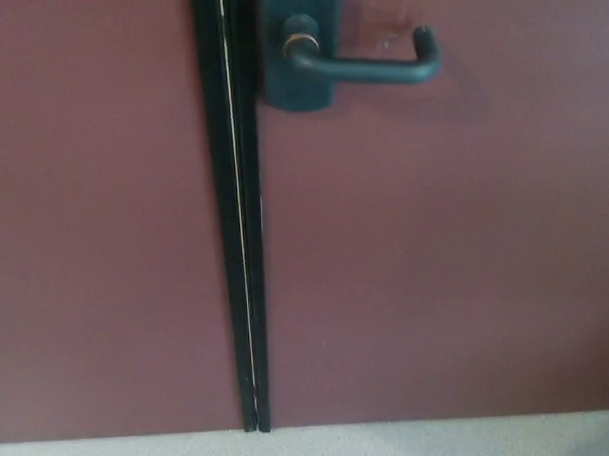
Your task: The robot walks towards the door handle and put its right hand on it and twist the handle
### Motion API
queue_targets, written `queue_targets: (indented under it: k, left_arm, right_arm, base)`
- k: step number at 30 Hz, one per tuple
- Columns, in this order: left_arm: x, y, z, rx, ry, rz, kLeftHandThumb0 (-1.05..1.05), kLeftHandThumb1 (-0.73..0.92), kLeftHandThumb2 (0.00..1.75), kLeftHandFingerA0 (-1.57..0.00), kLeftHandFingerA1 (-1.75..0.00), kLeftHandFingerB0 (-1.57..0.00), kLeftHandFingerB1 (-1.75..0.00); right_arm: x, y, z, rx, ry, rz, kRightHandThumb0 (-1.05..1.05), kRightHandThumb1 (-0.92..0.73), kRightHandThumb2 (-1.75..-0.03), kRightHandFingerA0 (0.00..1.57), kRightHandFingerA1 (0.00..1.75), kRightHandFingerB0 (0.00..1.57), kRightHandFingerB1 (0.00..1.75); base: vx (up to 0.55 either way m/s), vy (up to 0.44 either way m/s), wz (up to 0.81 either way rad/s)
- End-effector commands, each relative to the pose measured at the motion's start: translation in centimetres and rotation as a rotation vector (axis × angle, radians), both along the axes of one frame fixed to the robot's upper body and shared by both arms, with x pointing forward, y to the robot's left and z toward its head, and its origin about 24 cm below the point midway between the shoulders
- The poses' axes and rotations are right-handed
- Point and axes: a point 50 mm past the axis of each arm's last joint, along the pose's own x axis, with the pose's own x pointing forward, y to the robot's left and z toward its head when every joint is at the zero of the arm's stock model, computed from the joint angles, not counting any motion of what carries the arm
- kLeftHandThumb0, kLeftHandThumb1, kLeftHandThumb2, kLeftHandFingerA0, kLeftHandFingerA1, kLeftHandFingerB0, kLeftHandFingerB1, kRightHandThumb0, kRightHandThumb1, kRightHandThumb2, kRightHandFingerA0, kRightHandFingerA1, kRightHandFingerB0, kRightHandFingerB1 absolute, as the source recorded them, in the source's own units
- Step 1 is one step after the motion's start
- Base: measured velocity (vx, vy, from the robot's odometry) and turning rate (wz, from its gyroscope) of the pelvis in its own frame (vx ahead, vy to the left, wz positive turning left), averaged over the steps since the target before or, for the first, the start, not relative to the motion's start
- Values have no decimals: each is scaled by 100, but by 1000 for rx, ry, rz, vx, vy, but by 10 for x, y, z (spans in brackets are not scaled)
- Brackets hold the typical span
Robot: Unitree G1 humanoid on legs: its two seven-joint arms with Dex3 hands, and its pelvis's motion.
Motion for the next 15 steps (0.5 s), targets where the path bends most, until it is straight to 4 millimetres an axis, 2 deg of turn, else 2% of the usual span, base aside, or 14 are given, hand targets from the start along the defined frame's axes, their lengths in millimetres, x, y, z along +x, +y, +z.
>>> queue_targets:
  k: [1,7,14,15]
  left_arm:
    - [-2,-1,-1,2,28,-22,-3,71,60,-57,-49,-37,-37]
    - [-2,0,0,4,32,-35,-5,71,60,-56,-48,-39,-38]
    - [0,1,0,13,36,-44,-5,71,60,-56,-48,-40,-38]
    - [0,1,0,14,36,-46,-5,71,60,-56,-48,-40,-38]
  right_arm:
    - [-6,-3,-1,-7,35,5,-4,-63,-57,69,52,45,40]
    - [-6,-3,-1,3,33,11,-4,-64,-57,68,51,47,41]
    - [-4,-1,0,8,11,10,-4,-64,-58,68,52,46,41]
    - [-4,-1,-1,9,13,7,-4,-64,-58,68,52,46,41]
  base:
    - [97,-43,-2]
    - [72,-33,9]
    - [84,140,3]
    - [81,117,-58]
